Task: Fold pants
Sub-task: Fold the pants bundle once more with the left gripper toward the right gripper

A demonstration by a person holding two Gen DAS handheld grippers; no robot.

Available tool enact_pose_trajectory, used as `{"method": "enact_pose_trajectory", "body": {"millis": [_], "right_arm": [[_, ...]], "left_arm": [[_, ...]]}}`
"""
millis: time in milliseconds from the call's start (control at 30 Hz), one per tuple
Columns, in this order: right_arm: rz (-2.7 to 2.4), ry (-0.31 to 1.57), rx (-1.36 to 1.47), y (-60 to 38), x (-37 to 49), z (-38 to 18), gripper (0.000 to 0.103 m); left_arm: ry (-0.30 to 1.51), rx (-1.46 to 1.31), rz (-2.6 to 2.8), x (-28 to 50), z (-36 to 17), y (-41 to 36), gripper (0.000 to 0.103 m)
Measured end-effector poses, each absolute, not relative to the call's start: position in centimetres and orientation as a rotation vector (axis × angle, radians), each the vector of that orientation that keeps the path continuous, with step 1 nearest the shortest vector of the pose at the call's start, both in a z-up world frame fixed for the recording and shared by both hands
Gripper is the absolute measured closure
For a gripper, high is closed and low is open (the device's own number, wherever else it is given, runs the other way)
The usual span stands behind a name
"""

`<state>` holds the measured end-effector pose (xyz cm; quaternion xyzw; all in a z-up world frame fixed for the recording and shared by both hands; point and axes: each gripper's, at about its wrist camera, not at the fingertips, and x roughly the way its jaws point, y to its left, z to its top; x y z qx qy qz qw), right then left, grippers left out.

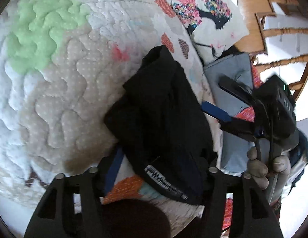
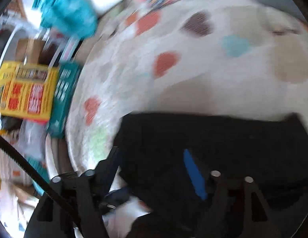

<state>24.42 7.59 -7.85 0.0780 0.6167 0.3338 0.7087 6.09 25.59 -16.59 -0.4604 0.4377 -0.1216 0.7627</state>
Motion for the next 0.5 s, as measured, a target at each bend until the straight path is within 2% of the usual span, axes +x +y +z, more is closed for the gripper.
{"method": "enact_pose_trajectory", "body": {"millis": [133, 267, 333, 400, 433, 467, 500], "right_arm": [[0.691, 1.450, -0.069, 14.4, 24.4, -9.4, 0.026], [0.578, 1.602, -0.317, 19.5, 24.6, -12.5, 0.007], [0.538, 1.652, -0.473, 21.4, 24.1, -13.9, 0.005], [0.487, 1.660, -0.622, 22.9, 23.6, -15.1, 0.005], [0.467, 1.659, -0.653, 23.2, 23.4, -15.3, 0.006], [0.457, 1.639, -0.692, 23.5, 23.0, -15.3, 0.008], [0.454, 1.623, -0.703, 23.8, 22.8, -15.1, 0.015]], "left_arm": [[0.922, -1.049, -0.280, 6.1, -16.5, 25.0, 0.030], [0.913, -1.023, -0.251, 6.7, -16.1, 23.7, 0.026], [0.909, -1.043, -0.234, 6.9, -16.2, 23.5, 0.028], [0.932, -1.040, -0.230, 7.2, -16.3, 23.4, 0.057], [0.954, -1.025, -0.229, 7.3, -16.4, 23.4, 0.079], [0.964, -1.030, -0.242, 7.3, -16.5, 23.4, 0.080], [0.962, -1.038, -0.248, 7.2, -16.3, 23.5, 0.082]]}}
